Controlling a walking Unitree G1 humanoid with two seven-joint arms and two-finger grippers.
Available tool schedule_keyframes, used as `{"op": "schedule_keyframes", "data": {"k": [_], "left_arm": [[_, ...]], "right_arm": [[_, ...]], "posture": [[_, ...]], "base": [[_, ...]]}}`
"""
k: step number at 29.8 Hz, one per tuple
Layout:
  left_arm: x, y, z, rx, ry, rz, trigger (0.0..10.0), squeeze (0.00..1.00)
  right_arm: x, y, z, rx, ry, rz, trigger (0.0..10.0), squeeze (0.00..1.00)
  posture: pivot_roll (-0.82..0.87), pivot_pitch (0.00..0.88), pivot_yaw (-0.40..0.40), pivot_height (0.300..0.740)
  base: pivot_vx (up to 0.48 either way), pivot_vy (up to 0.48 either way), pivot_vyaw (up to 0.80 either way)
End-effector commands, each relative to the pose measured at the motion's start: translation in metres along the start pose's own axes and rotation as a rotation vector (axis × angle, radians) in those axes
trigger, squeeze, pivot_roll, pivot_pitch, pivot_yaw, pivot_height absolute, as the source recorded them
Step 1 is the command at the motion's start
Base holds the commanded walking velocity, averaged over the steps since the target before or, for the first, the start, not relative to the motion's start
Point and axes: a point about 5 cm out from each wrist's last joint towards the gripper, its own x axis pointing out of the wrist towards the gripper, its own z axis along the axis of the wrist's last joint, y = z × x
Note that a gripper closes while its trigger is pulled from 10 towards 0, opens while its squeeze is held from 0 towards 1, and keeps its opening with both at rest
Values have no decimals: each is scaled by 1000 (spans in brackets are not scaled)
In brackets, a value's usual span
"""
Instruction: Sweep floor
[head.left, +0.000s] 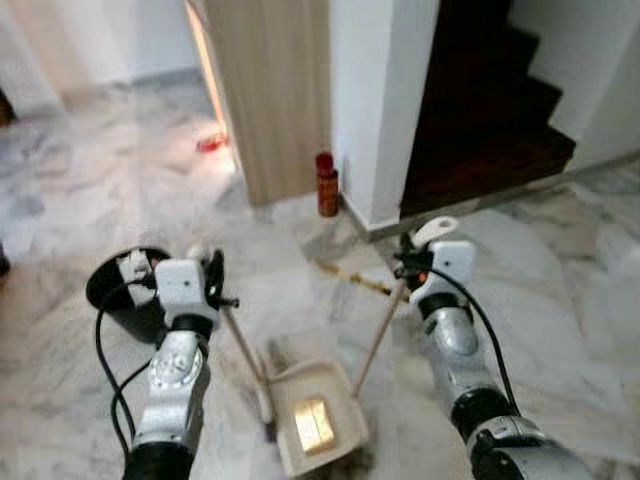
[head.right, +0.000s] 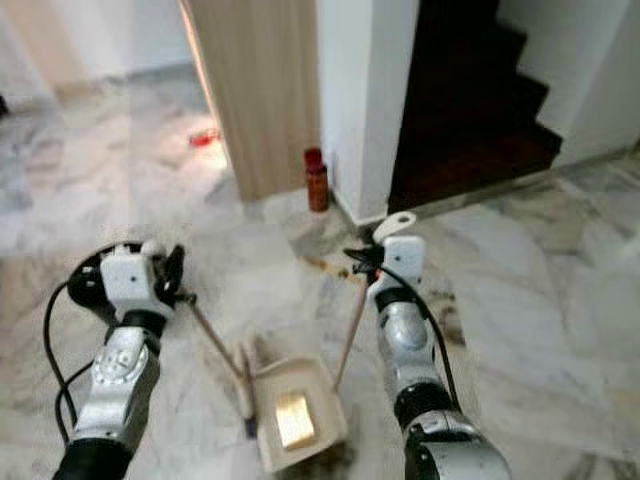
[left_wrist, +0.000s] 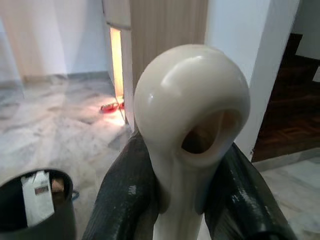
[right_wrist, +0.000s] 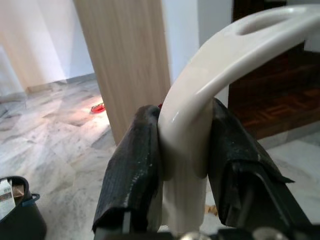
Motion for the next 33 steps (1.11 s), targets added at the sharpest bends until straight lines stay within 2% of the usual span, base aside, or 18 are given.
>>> {"op": "schedule_keyframes", "data": {"k": [1, 28, 33], "left_arm": [[3, 8, 11, 20, -48, 19, 10000, 0], [4, 9, 11, 21, -48, 26, 10000, 0], [4, 9, 11, 19, -49, 28, 10000, 0]], "right_arm": [[9, 11, 14, 8, -56, 31, 10000, 0], [8, 12, 11, 13, -35, 44, 10000, 0], [8, 13, 12, 0, -45, 53, 10000, 0]], "posture": [[2, 0, 42, 740], [5, 0, 40, 740], [5, 0, 40, 740]], "base": [[0, 285, 0], [0, 280, 0], [0, 279, 665]]}}
